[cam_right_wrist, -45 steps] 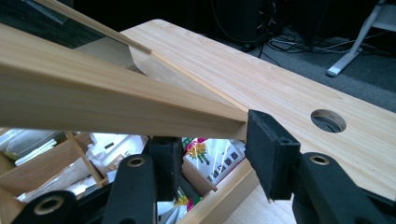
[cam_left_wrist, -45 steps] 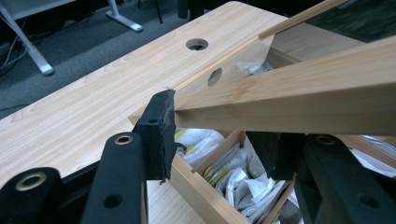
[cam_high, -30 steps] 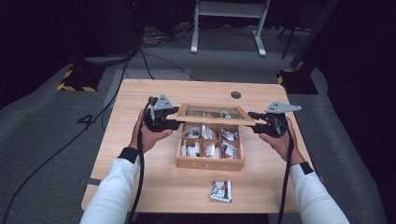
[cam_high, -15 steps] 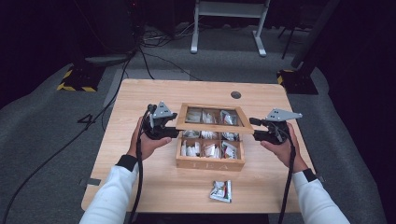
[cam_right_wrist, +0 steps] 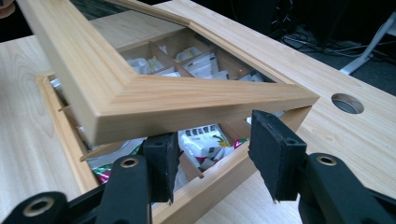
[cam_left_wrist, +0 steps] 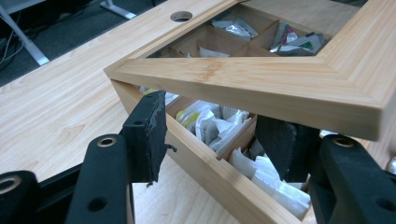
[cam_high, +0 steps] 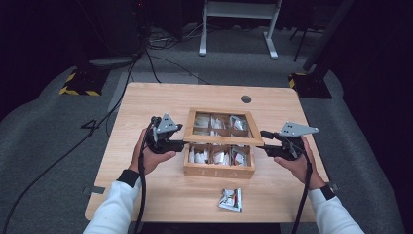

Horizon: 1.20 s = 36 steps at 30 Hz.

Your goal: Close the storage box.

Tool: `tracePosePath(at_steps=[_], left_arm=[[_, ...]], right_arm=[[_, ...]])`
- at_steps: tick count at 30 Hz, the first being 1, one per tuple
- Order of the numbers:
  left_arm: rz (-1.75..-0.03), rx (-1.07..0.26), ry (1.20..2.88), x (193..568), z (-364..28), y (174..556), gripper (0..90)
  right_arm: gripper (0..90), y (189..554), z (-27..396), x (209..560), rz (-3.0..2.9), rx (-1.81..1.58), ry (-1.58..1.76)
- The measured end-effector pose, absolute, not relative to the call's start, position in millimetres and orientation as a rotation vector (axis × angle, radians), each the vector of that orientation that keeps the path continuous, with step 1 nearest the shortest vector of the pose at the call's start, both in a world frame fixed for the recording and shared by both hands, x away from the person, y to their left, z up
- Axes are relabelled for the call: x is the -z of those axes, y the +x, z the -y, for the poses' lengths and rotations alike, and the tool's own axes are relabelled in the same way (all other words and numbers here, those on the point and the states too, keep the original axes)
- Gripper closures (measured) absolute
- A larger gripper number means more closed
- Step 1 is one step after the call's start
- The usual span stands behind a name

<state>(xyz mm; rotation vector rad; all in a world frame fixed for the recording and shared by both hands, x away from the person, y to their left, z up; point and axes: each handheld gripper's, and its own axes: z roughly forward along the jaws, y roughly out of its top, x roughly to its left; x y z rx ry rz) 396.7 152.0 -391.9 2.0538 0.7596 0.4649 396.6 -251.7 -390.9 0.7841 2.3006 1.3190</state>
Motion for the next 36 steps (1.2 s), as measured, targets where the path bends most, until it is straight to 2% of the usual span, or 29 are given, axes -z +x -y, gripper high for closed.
tracePosePath(at_steps=[11, 18, 21, 26, 33, 36], left_arm=[[-0.773, -0.469, 2.036, 399, -159, 384, 44.2], [-0.754, -0.449, 2.038, 404, -159, 375, 44.7], [-0.752, -0.446, 2.054, 406, -158, 372, 44.7], [-0.745, -0.446, 2.063, 408, -159, 369, 44.5], [-0.731, -0.423, 2.087, 413, -158, 366, 43.2], [-0.684, -0.395, 2.092, 413, -156, 365, 38.7]], right_arm=[[50.9, 384, 250, 396, -2.323, -1.324, 0.757], [47.4, 378, 249, 400, -2.364, -1.305, 0.739], [43.1, 375, 248, 400, -2.375, -1.316, 0.728], [42.3, 372, 248, 401, -2.375, -1.315, 0.733], [39.2, 369, 247, 406, -2.391, -1.317, 0.748], [37.3, 369, 246, 407, -2.408, -1.311, 0.745]])
